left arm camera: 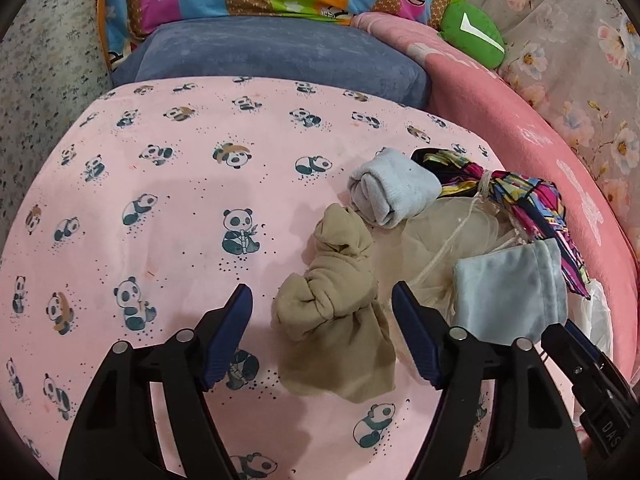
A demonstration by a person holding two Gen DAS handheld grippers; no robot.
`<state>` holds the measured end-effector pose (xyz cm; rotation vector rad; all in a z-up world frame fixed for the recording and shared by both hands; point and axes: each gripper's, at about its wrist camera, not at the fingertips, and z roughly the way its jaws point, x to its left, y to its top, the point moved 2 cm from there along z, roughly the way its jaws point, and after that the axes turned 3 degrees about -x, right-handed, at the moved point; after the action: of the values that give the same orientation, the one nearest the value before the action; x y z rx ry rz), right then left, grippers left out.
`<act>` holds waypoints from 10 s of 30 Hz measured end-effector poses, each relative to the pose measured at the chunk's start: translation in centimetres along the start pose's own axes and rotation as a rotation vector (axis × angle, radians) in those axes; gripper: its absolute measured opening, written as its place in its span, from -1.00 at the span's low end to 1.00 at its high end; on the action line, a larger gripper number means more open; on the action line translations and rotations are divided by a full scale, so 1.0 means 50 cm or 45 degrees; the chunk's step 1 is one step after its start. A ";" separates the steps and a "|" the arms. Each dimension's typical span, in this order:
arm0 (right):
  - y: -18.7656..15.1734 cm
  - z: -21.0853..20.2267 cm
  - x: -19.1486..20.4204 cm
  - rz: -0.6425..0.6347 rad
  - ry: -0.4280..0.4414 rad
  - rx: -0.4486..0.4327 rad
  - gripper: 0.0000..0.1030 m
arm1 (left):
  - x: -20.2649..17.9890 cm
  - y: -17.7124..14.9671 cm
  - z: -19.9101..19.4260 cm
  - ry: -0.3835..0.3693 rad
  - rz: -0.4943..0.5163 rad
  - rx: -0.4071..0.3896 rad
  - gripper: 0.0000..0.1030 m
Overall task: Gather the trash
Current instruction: 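Grasp the grey-blue pouch with the right gripper while the left grasps the beige cloth, then carry the pouch and beige cloth over the white bin, then open both grippers to drop the pouch and cloth into the bin, then move both grippers back from the bin to the table pile, then grasp the cream mesh bag with the left gripper while the right grasps the brown scrunchie, then carry the mesh bag and brown scrunchie over the white bin, then open both grippers to drop the mesh bag and scrunchie into the bin, then move both grippers back from the bin to the table pile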
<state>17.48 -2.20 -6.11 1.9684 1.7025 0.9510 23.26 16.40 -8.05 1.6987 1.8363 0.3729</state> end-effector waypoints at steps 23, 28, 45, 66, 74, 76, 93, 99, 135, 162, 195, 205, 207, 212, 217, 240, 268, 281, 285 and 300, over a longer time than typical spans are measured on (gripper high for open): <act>0.021 -0.140 -0.003 -0.028 0.072 -0.182 -0.90 | -0.071 0.001 -0.127 -0.068 0.028 -0.105 -0.21; 0.022 -0.195 -0.044 0.019 0.057 -0.240 -0.90 | -0.134 -0.006 -0.174 -0.112 0.072 -0.142 -0.21; -0.013 -0.343 -0.278 0.252 -0.087 -0.368 -0.90 | -0.421 -0.088 -0.221 -0.302 0.313 -0.109 -0.21; -0.034 -0.433 -0.491 0.442 -0.310 -0.389 -0.90 | -0.697 -0.170 -0.203 -0.507 0.587 0.054 -0.21; -0.009 -0.440 -0.531 0.491 -0.389 -0.389 -0.90 | -0.752 -0.166 -0.174 -0.546 0.666 0.113 -0.20; -0.004 -0.440 -0.535 0.501 -0.402 -0.389 -0.90 | -0.762 -0.164 -0.171 -0.553 0.685 0.113 -0.19; 0.030 -0.435 -0.508 0.490 -0.426 -0.377 -0.29 | -0.735 -0.117 -0.178 -0.522 0.640 0.058 0.40; 0.033 -0.421 -0.459 0.445 -0.406 -0.355 -0.22 | -0.685 -0.106 -0.184 -0.496 0.609 0.057 0.42; 0.084 -0.177 -0.110 0.156 -0.201 -0.151 0.08 | -0.175 0.035 -0.073 -0.120 0.208 0.074 0.71; 0.101 0.126 -0.116 0.190 -0.255 0.063 -0.27 | -0.116 0.033 0.042 -0.236 0.137 0.254 -0.85; 0.069 -0.173 -0.172 0.232 -0.177 -0.166 -0.85 | -0.325 0.034 -0.150 -0.301 0.326 0.068 -0.85; 0.045 -0.278 -0.258 0.313 -0.214 -0.257 -0.85 | -0.449 -0.013 -0.193 -0.362 0.443 0.054 -0.85; 0.039 -0.297 -0.278 0.330 -0.226 -0.272 -0.85 | -0.473 -0.022 -0.197 -0.374 0.467 0.056 -0.85; 0.019 -0.335 -0.326 0.380 -0.255 -0.304 -0.84 | -0.534 -0.046 -0.207 -0.401 0.531 0.058 -0.85; -0.003 -0.362 -0.373 0.432 -0.286 -0.321 -0.84 | -0.584 -0.066 -0.213 -0.431 0.577 0.069 -0.85; -0.066 -0.418 -0.494 0.567 -0.365 -0.348 -0.83 | -0.766 -0.129 -0.228 -0.540 0.737 0.098 -0.85; -0.074 -0.409 -0.510 0.589 -0.393 -0.317 -0.53 | -0.762 -0.132 -0.211 -0.465 0.714 0.017 0.41; -0.061 -0.393 -0.484 0.548 -0.388 -0.295 -0.35 | -0.711 -0.122 -0.198 -0.424 0.670 0.027 0.41; -0.058 -0.385 -0.472 0.529 -0.382 -0.282 -0.33 | -0.694 -0.118 -0.195 -0.413 0.657 0.029 0.41; -0.040 -0.344 -0.402 0.435 -0.341 -0.230 -0.16 | -0.605 -0.093 -0.174 -0.353 0.563 0.050 0.50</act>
<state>3.26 -23.81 -0.33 2.1877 1.1197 0.8664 14.30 -11.98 3.21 2.0663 1.2743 0.2611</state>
